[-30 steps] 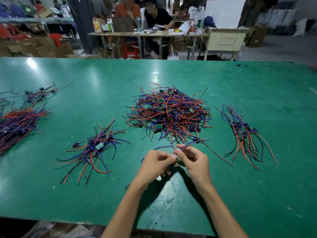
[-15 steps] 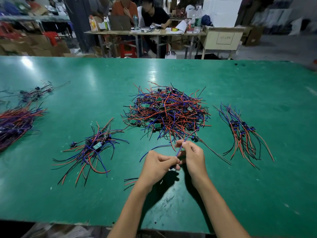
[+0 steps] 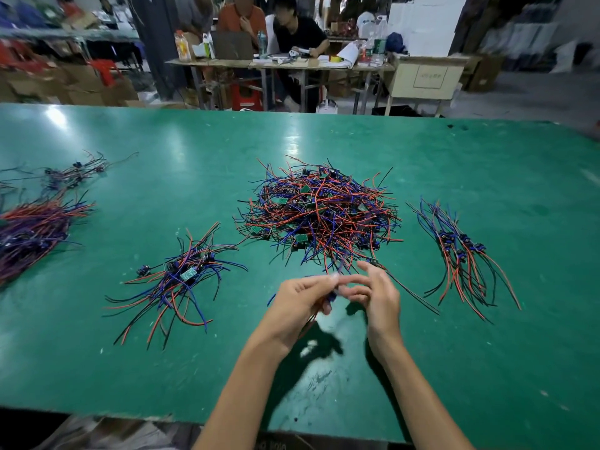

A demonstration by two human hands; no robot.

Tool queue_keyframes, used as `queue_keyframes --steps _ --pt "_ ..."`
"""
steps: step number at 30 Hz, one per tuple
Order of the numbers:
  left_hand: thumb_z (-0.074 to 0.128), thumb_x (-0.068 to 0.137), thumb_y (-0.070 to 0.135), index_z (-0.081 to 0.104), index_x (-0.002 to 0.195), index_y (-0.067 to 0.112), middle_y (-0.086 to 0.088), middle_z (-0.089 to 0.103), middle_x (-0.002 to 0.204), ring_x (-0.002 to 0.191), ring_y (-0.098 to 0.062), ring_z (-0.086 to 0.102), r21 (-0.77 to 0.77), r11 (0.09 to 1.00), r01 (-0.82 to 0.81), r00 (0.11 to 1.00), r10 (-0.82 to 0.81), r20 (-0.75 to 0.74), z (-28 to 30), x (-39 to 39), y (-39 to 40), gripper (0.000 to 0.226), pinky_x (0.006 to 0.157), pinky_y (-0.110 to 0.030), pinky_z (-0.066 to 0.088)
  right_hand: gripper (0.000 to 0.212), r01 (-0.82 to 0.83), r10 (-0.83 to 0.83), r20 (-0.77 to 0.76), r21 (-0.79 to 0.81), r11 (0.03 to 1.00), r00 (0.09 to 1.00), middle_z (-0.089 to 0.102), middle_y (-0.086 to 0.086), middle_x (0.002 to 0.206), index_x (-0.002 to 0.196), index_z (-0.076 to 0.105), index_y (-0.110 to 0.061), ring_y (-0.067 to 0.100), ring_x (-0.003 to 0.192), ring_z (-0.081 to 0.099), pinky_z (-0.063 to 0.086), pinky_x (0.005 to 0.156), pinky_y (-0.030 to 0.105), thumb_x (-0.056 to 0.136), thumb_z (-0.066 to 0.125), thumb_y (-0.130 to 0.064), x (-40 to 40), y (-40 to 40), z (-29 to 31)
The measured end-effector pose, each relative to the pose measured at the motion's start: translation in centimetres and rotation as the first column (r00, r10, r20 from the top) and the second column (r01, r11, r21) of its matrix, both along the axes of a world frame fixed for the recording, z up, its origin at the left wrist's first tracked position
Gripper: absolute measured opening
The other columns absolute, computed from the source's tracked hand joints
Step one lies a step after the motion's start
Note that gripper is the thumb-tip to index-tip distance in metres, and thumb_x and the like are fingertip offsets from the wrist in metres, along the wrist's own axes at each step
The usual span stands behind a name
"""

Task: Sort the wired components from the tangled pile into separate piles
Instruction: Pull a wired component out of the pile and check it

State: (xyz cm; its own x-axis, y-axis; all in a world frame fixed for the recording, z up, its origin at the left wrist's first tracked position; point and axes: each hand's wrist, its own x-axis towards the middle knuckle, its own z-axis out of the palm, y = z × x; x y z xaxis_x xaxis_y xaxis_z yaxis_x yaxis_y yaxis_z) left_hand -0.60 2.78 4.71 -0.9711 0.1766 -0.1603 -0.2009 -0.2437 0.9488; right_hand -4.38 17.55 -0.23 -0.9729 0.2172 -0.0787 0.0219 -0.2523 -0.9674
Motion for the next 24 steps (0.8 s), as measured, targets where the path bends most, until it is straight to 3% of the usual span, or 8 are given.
queue_keyframes --steps 3,5,8,12,14,16,21,24 --pt "0.062 0.096 0.029 0.079 0.095 0.012 -0.005 0.077 0.098 0.069 -0.006 0.067 0.153 0.983 -0.098 0.992 0.084 0.091 1.1 -1.3 0.5 0.023 0.069 -0.017 0.056 0.016 -0.133 0.221 -0.185 0.397 0.908 0.957 0.074 -0.004 0.089 0.101 0.067 -0.030 0.018 0.071 0.064 0.055 0.063 0.030 0.096 0.067 -0.015 1.5 -0.8 -0.9" --pt "0.062 0.098 0.026 0.071 0.098 0.009 -0.008 0.076 0.091 0.075 -0.012 0.073 0.215 0.963 -0.165 0.980 0.135 0.146 1.5 -1.8 0.9 0.019 0.068 -0.019 0.058 0.023 -0.183 0.299 -0.177 0.482 0.857 0.938 0.071 -0.006 0.083 0.100 0.067 -0.032 0.017 0.067 0.061 0.053 0.063 0.031 0.086 0.074 -0.015 2.0 -1.2 -0.7" --pt "0.062 0.098 0.020 0.064 0.098 0.004 -0.019 0.073 0.097 0.082 -0.020 0.076 0.320 0.908 -0.271 0.952 0.205 0.226 1.4 -2.0 1.3 0.015 0.067 -0.022 0.060 0.034 -0.144 0.254 -0.192 0.453 0.880 0.948 0.070 -0.009 0.078 0.097 0.068 -0.033 0.009 0.062 0.055 0.048 0.060 0.027 0.081 0.080 -0.006 2.1 -1.0 -0.3" --pt "0.066 0.096 0.019 0.064 0.104 0.001 -0.022 0.075 0.100 0.088 -0.020 0.076 0.378 0.855 -0.354 0.930 0.277 0.243 0.9 -1.8 2.1 0.021 0.075 -0.024 0.061 0.021 -0.136 0.247 -0.235 0.407 0.903 0.940 0.073 -0.006 0.083 0.099 0.072 -0.026 0.007 0.064 0.055 0.047 0.061 0.027 0.083 0.083 -0.018 2.3 -0.8 0.0" --pt "0.069 0.093 0.018 0.066 0.103 0.000 -0.023 0.075 0.101 0.084 -0.021 0.075 0.408 0.798 -0.443 0.893 0.351 0.282 0.7 -1.8 2.7 0.021 0.078 -0.024 0.061 0.019 -0.136 0.230 -0.212 0.380 0.915 0.950 0.074 -0.006 0.082 0.097 0.073 -0.031 0.006 0.065 0.059 0.047 0.059 0.023 0.083 0.083 -0.022 2.3 -0.9 0.2" --pt "0.072 0.091 0.017 0.068 0.100 0.000 -0.021 0.076 0.100 0.078 -0.019 0.074 0.414 0.750 -0.516 0.854 0.412 0.317 0.8 -1.8 3.3 0.021 0.071 -0.021 0.061 0.018 -0.135 0.222 -0.206 0.365 0.921 0.953 0.074 -0.006 0.083 0.096 0.074 -0.032 0.007 0.068 0.064 0.048 0.059 0.021 0.084 0.083 -0.022 2.3 -1.0 0.3" --pt "0.076 0.088 0.014 0.067 0.090 0.005 -0.004 0.075 0.074 0.066 -0.012 0.074 0.385 0.659 -0.646 0.762 0.530 0.371 0.3 -1.7 4.2 0.012 0.060 -0.017 0.057 0.010 -0.144 0.203 -0.180 0.294 0.945 0.962 0.077 0.000 0.092 0.102 0.075 -0.024 0.015 0.084 0.072 0.055 0.072 0.050 0.095 0.071 -0.017 2.3 -0.7 -0.1" --pt "0.075 0.088 0.012 0.067 0.089 0.004 -0.006 0.075 0.077 0.068 -0.012 0.074 0.378 0.627 -0.682 0.730 0.550 0.405 -0.2 -1.5 4.2 0.011 0.062 -0.017 0.058 0.008 -0.135 0.182 -0.170 0.257 0.957 0.968 0.076 0.004 0.089 0.099 0.074 -0.016 0.018 0.085 0.074 0.056 0.075 0.053 0.096 0.069 -0.011 2.2 -0.7 -0.2"
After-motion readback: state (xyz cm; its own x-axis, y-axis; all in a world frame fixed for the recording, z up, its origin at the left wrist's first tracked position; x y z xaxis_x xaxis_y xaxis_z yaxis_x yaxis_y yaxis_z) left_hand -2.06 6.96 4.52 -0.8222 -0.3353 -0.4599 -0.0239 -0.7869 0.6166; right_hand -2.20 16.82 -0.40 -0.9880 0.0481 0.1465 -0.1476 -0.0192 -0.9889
